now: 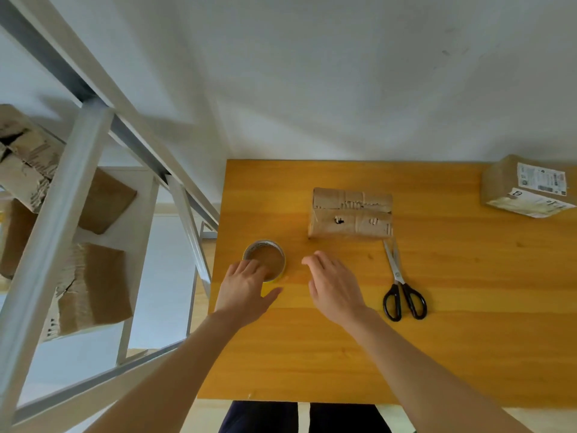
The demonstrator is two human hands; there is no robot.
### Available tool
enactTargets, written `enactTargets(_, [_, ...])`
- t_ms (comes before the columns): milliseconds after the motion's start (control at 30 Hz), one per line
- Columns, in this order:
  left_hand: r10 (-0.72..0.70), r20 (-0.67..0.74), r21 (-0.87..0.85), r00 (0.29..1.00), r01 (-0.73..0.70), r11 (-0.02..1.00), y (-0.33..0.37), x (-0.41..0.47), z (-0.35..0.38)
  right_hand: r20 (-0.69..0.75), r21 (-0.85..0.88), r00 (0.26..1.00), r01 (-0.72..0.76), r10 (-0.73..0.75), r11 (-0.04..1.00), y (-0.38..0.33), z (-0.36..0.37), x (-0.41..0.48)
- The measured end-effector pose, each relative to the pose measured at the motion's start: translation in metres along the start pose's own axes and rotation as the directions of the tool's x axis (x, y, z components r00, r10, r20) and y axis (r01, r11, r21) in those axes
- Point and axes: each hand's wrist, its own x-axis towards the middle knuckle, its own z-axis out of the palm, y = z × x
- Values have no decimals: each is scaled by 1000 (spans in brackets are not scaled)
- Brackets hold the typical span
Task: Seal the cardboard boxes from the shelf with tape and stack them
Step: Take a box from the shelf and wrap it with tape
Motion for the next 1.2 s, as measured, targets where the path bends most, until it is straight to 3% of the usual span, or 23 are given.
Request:
enactTargets(67, [16, 38, 61, 999, -18, 998, 1, 2, 1, 98, 79, 994, -61, 54, 995, -7, 10, 4])
enactTargets(167, [112, -32, 102, 993, -108, 989, 1, 5, -1, 192, 204, 969, -195, 156, 959, -14, 20, 14])
enactTargets(267, [95, -124, -69, 988, -104, 992, 0, 7, -5, 257, 294, 946, -273, 199, 916, -23, 20, 23])
enactTargets(367, [-33, -117, -387, 993, -15, 922, 3, 12, -17, 204, 381, 953, -290, 226, 878, -31, 15, 30])
enactTargets(500, [-216, -24, -702, 976, 137, 699, 10, 18, -33, 74, 386, 968, -249, 239, 888, -39, 7, 38])
enactTargets(700, [-292, 58, -817, 955, 213, 536, 11, 28, -50, -82, 245, 994, -51, 73, 968, -51, -6, 36])
enactTargets(767, [-298, 93, -848, 950, 232, 476, 11, 29, -54, -115, 251, 990, -45, 76, 967, -53, -8, 35])
enactTargets(1000, [-236, 106, -901, 966, 193, 388, 15, 28, -63, -266, 375, 925, -161, 272, 913, -52, -25, 45])
enactTargets(1100, [-259, 96, -913, 961, 188, 361, 16, 30, -67, -266, 502, 871, -240, 412, 831, -51, -34, 51])
enactTargets(1200, [-264, 71, -912, 962, 170, 373, 16, 33, -69, -174, 656, 838, -293, 517, 695, -50, -43, 55])
